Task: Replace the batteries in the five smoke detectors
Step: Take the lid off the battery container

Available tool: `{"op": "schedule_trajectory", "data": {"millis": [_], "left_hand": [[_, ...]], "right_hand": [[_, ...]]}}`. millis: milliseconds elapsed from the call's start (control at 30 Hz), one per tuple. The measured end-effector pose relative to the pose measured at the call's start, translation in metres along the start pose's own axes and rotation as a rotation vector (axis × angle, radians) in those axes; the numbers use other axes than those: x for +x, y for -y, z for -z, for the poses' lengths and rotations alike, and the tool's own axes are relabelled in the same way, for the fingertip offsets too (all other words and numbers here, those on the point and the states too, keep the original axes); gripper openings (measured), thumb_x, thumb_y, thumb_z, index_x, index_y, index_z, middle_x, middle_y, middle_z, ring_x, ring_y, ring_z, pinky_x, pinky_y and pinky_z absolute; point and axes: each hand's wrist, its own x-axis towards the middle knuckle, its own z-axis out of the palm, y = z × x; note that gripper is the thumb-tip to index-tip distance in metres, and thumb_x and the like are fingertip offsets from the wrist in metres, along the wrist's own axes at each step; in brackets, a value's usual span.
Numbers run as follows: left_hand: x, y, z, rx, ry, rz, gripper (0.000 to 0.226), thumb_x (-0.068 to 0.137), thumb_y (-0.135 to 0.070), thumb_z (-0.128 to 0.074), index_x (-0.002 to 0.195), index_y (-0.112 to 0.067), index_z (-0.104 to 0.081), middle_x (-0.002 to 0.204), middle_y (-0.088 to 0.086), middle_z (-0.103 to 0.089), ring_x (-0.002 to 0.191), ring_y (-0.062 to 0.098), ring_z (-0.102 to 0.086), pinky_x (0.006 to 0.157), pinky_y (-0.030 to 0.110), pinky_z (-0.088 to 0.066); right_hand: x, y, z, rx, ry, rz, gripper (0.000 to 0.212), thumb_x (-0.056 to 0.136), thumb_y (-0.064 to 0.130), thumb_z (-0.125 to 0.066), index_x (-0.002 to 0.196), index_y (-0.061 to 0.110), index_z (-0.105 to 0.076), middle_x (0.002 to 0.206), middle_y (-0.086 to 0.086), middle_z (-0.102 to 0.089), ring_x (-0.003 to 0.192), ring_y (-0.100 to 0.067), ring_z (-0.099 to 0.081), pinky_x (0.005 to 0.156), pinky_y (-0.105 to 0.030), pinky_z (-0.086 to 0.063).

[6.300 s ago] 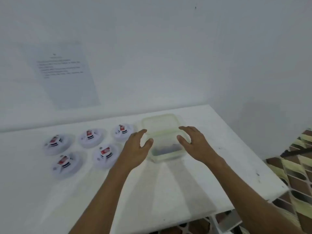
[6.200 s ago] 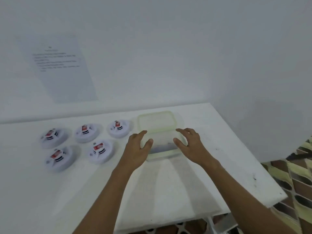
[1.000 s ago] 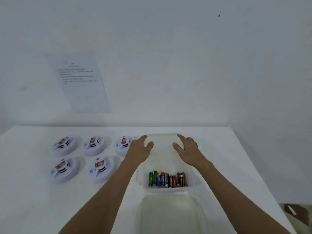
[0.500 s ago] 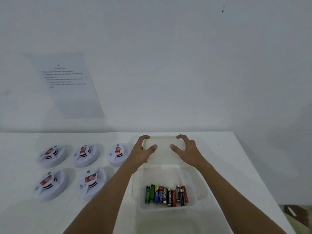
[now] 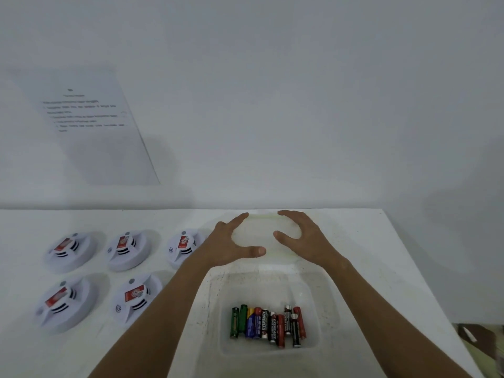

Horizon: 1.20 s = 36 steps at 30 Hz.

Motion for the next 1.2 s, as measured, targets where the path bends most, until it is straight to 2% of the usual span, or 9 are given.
{"op": "schedule_trajectory", "data": {"millis": [167, 267, 367, 533, 700, 933, 1033, 1133, 1200], "left_hand": [[0.015, -0.006, 0.019, 0.146, -0.148, -0.007, 0.07, 0.076, -0.053, -0.073, 0.139, -0.035, -0.047, 0.146, 0.003, -0.035, 0.135, 0.023, -0.037, 0.111, 0.038, -0.032], [0.017, -0.011, 0.008, 0.08, -0.16, -0.026, 0.045, 0.093, -0.042, -0.057, 0.137, -0.031, -0.052, 0.116, 0.001, -0.062, 0.103, 0.019, -0.064, 0.088, 0.029, -0.052], [0.016, -0.017, -0.007, -0.098, -0.141, -0.003, 0.047, 0.09, -0.049, -0.057, 0.135, -0.039, -0.049, 0.098, 0.001, -0.064, 0.082, 0.018, -0.067, 0.058, 0.026, -0.057], [0.017, -0.021, -0.018, -0.435, -0.159, 0.017, 0.047, 0.084, -0.039, -0.071, 0.127, -0.041, -0.054, 0.091, 0.005, -0.064, 0.079, 0.017, -0.067, 0.054, 0.027, -0.056], [0.019, -0.015, -0.022, -0.527, -0.152, 0.015, 0.038, 0.082, -0.038, -0.074, 0.115, -0.048, -0.057, 0.1, 0.015, -0.066, 0.081, 0.022, -0.068, 0.051, 0.026, -0.052], [0.025, -0.006, -0.025, -0.515, -0.306, -0.056, 0.031, 0.078, -0.031, -0.079, 0.107, -0.033, -0.068, 0.047, -0.016, -0.039, 0.051, 0.006, -0.038, 0.055, 0.018, -0.04], [0.024, -0.007, -0.02, -0.46, -0.265, -0.072, 0.034, 0.078, -0.037, -0.078, 0.11, -0.036, -0.066, 0.057, -0.017, -0.048, 0.058, 0.007, -0.047, 0.062, 0.019, -0.045], [0.03, -0.006, -0.016, -0.412, -0.22, -0.06, 0.04, 0.079, -0.042, -0.076, 0.117, -0.037, -0.063, 0.111, -0.014, -0.061, 0.1, 0.007, -0.053, 0.087, 0.027, -0.046], [0.034, -0.01, -0.008, -0.413, -0.213, -0.042, 0.041, 0.08, -0.043, -0.074, 0.119, -0.036, -0.063, 0.125, -0.01, -0.058, 0.111, 0.009, -0.053, 0.093, 0.031, -0.048]], "right_hand": [[0.013, 0.004, 0.016, -0.066, 0.172, -0.115, 0.072, 0.078, 0.056, -0.075, 0.142, 0.042, -0.045, 0.131, 0.004, -0.048, 0.116, -0.014, -0.049, 0.087, -0.024, -0.042], [0.013, 0.004, 0.011, 0.025, 0.293, -0.134, 0.08, 0.076, 0.056, -0.076, 0.146, 0.047, -0.038, 0.136, 0.01, -0.048, 0.117, -0.016, -0.054, 0.072, -0.022, -0.053], [0.017, 0.002, -0.001, 0.05, 0.228, -0.121, 0.07, 0.08, 0.065, -0.065, 0.144, 0.052, -0.038, 0.139, 0.007, -0.043, 0.125, -0.015, -0.046, 0.098, -0.032, -0.049], [0.022, 0.005, -0.017, 0.306, 0.04, -0.159, 0.025, 0.096, 0.049, -0.055, 0.121, 0.047, -0.057, 0.139, 0.001, -0.051, 0.118, -0.015, -0.054, 0.102, -0.037, -0.05], [0.022, 0.005, -0.018, 0.362, 0.091, -0.15, 0.029, 0.099, 0.043, -0.054, 0.127, 0.043, -0.053, 0.139, 0.004, -0.053, 0.117, -0.018, -0.058, 0.098, -0.039, -0.055], [0.027, 0.007, -0.019, 0.267, 0.056, -0.074, 0.039, 0.096, 0.043, -0.058, 0.135, 0.038, -0.053, 0.14, 0.014, -0.05, 0.123, -0.01, -0.051, 0.098, -0.024, -0.045], [0.029, 0.006, -0.018, 0.292, 0.043, -0.103, 0.041, 0.093, 0.045, -0.063, 0.133, 0.041, -0.057, 0.137, 0.013, -0.053, 0.12, -0.012, -0.055, 0.098, -0.029, -0.051], [0.031, 0.007, -0.012, 0.288, 0.103, -0.115, 0.042, 0.092, 0.045, -0.063, 0.134, 0.041, -0.057, 0.143, 0.011, -0.052, 0.125, -0.013, -0.053, 0.103, -0.032, -0.049], [0.033, 0.009, -0.006, 0.259, 0.175, -0.11, 0.042, 0.093, 0.044, -0.063, 0.134, 0.04, -0.057, 0.143, 0.013, -0.05, 0.13, -0.012, -0.048, 0.111, -0.037, -0.043]]}}
